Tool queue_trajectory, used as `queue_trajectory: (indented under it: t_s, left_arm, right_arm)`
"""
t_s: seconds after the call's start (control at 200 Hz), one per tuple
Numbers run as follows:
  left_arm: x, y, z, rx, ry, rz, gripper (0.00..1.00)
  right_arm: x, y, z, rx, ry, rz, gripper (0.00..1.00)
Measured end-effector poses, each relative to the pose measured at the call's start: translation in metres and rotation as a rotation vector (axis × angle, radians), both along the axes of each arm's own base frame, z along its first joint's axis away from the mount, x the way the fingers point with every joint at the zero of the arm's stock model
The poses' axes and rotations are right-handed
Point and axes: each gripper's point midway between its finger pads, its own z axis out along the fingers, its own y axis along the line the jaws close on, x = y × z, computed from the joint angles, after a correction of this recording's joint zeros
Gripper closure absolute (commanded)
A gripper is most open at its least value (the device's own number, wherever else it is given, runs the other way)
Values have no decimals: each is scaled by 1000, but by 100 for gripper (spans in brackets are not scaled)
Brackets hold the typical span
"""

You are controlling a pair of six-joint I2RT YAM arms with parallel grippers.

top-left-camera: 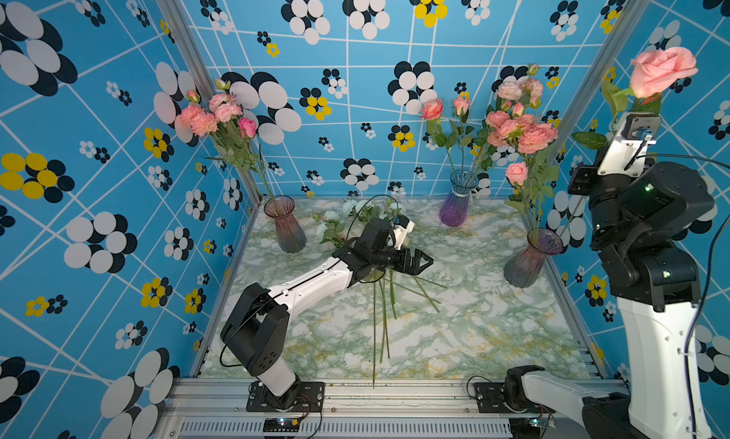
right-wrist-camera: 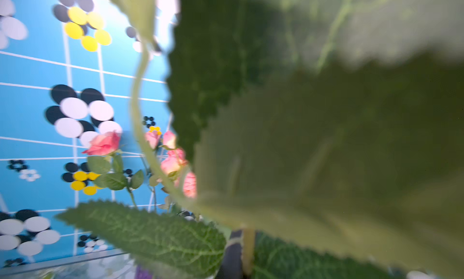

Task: Place the pink flowers into the vase
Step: Place the flower in the vase.

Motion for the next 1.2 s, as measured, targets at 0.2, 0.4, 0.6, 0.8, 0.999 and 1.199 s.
queue_trajectory:
  t_s: [0.2, 0.4, 0.6, 0.8, 0.999, 1.199]
  left_arm:
    - [2, 2, 0, 4, -8, 1, 0]
    - [7, 8, 3, 4, -19, 15, 0]
    - [12, 13, 4, 2, -20, 30, 0]
    - [12, 13, 3, 3, -18, 29, 0]
    - [12, 15, 2, 7, -12, 31, 0]
    - [21, 30, 12, 0, -22, 67, 0]
  right_arm:
    - [56, -29, -47, 44, 76, -80, 100]
    - [83, -42, -96, 107, 130, -83, 100]
    - [94, -48, -153, 173, 203, -89, 100]
    - [89, -50, -207, 221, 282, -105, 98]
    - [80, -52, -215, 255, 275, -118, 72]
    - [73, -53, -204, 258, 253, -123, 48]
